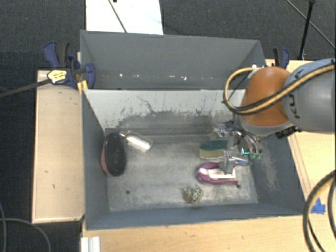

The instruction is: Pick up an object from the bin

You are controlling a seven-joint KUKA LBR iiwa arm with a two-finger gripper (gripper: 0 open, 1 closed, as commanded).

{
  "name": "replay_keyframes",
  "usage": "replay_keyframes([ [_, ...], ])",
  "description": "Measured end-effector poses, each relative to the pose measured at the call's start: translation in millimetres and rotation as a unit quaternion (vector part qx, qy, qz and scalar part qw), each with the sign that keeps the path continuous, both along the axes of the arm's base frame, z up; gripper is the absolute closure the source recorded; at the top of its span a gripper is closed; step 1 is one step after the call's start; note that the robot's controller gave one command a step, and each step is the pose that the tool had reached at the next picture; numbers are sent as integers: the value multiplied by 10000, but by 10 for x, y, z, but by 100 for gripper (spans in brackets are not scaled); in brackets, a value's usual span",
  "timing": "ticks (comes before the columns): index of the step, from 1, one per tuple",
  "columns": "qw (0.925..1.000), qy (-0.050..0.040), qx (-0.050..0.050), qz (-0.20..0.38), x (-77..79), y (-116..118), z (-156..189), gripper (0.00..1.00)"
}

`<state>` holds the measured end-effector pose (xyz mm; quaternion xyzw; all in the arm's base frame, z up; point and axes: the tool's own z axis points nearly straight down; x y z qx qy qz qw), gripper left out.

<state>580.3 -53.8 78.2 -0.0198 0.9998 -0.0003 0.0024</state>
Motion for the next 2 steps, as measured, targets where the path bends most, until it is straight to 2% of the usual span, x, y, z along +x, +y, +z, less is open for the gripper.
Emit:
replay_keyframes([
  [1,10000,-15,-3,10,13,-4,29,100],
  [2,9999,-29,-5,98,-174,71,1266,100],
])
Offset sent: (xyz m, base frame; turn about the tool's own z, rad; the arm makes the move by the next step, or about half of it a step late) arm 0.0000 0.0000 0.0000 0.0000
